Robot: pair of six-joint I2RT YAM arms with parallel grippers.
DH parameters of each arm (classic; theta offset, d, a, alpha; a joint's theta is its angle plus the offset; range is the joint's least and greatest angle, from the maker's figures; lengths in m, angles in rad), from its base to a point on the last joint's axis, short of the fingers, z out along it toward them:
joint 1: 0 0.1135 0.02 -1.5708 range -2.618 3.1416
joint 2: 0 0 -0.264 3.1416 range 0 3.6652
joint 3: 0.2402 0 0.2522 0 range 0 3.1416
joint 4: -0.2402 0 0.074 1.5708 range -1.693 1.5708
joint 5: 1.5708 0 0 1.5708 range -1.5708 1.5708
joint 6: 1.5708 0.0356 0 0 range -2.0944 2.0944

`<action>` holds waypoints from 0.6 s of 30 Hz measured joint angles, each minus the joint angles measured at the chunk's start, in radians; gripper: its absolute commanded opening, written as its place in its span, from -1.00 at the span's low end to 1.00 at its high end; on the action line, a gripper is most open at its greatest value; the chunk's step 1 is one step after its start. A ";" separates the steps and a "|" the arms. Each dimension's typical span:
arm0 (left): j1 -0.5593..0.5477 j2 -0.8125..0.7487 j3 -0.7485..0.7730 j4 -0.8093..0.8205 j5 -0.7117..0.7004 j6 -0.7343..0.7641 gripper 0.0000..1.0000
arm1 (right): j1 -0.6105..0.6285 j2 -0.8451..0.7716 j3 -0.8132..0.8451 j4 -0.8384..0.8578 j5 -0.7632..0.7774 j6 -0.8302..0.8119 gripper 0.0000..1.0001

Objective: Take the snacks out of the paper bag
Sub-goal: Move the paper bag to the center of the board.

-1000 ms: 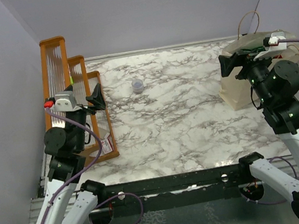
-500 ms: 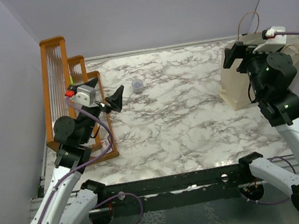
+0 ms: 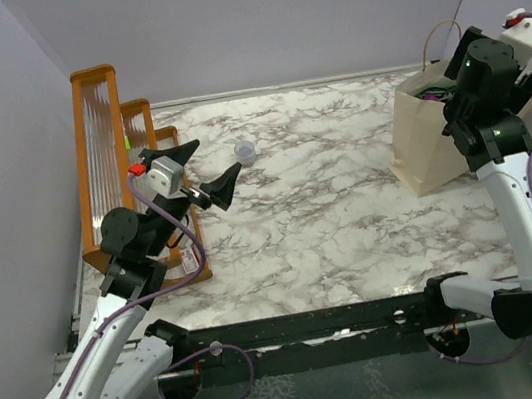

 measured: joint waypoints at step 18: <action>-0.054 -0.014 0.000 0.001 -0.016 0.002 0.95 | -0.287 0.085 -0.107 0.002 -0.198 0.249 0.78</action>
